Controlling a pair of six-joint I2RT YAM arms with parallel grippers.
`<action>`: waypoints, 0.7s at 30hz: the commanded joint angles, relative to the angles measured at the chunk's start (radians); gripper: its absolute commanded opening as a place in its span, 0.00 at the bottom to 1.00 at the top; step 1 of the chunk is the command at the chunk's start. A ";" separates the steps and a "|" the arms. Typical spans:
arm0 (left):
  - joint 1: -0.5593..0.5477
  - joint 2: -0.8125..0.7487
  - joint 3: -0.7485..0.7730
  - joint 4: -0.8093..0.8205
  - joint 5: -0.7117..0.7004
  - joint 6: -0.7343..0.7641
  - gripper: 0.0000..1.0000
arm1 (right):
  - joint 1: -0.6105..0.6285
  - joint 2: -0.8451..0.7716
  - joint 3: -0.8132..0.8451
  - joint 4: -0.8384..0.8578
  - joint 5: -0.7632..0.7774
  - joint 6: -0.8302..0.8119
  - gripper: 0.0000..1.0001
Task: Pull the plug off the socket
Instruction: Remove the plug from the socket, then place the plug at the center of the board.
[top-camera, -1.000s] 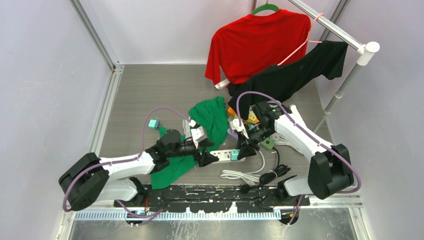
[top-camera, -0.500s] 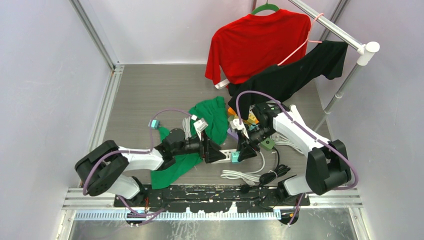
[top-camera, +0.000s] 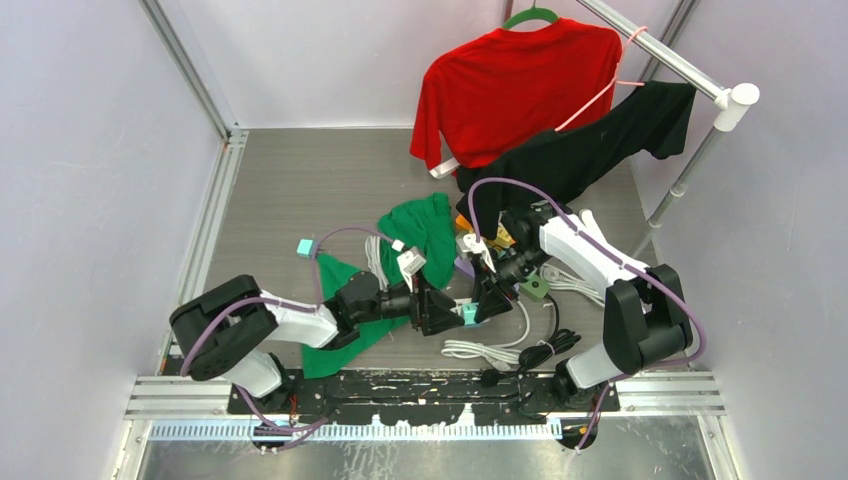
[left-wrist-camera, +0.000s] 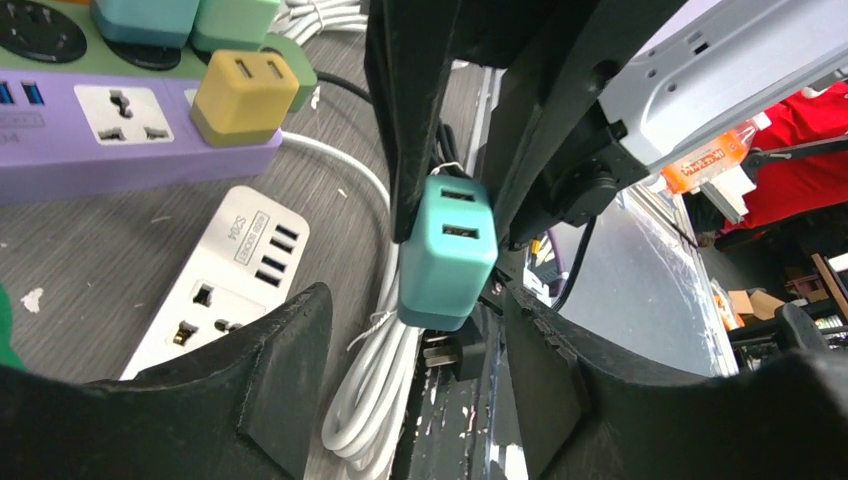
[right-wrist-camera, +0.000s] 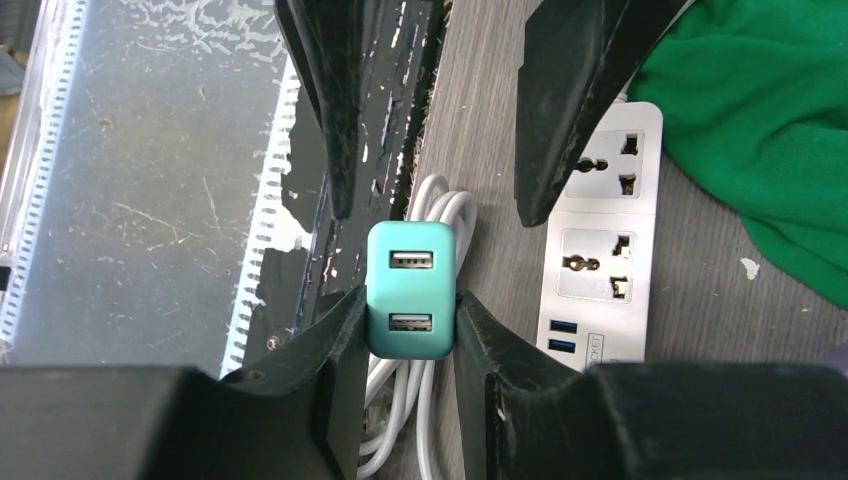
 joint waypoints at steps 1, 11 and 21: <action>-0.020 0.040 0.030 0.104 -0.023 0.020 0.63 | -0.005 -0.009 0.036 -0.004 -0.041 0.020 0.07; -0.038 0.139 0.047 0.186 0.004 0.014 0.53 | -0.005 -0.010 0.032 0.001 -0.039 0.023 0.08; -0.054 0.186 0.072 0.222 0.022 0.010 0.39 | -0.005 -0.012 0.028 0.007 -0.041 0.024 0.09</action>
